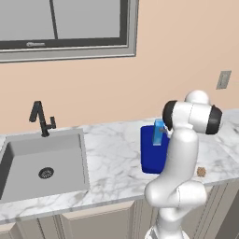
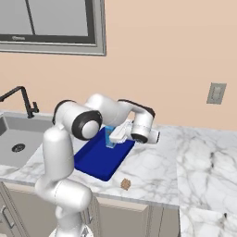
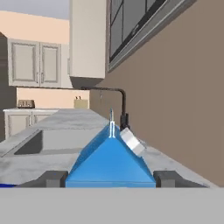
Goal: Take out the milk from the fridge and place it on the tray on the counter. Then take the sugar cube near the tray and place it in the tray.
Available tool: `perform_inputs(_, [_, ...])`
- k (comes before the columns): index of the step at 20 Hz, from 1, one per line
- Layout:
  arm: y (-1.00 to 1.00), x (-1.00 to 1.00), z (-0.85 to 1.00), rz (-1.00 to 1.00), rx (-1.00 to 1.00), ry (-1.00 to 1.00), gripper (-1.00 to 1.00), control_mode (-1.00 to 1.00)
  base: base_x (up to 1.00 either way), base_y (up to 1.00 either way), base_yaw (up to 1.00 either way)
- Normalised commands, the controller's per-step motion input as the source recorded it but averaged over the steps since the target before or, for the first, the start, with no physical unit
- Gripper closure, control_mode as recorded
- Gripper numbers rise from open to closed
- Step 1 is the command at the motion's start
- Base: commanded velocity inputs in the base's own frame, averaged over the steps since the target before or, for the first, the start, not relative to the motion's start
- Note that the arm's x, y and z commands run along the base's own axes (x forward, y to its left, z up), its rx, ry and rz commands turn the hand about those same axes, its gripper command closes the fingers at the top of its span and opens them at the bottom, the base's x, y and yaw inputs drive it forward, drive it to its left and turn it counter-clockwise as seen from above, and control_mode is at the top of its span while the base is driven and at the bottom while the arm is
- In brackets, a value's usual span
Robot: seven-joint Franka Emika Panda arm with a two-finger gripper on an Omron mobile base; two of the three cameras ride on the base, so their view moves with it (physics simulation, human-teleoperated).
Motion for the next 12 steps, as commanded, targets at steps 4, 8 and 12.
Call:
perform_inputs(4, [0.00, -0.06, 0.22, 0.00, 0.01, -0.06, -1.00, -1.00, 0.00, 0.00, 0.00])
perform_inputs(8, [-0.05, -0.08, 0.53, 0.00, 0.04, -0.03, -1.00, -1.00, 0.00, 0.00, 0.00])
perform_inputs(12, [-0.15, -0.20, 0.69, 0.00, 0.06, -0.01, -1.00, -1.00, 0.00, 0.00, 0.00])
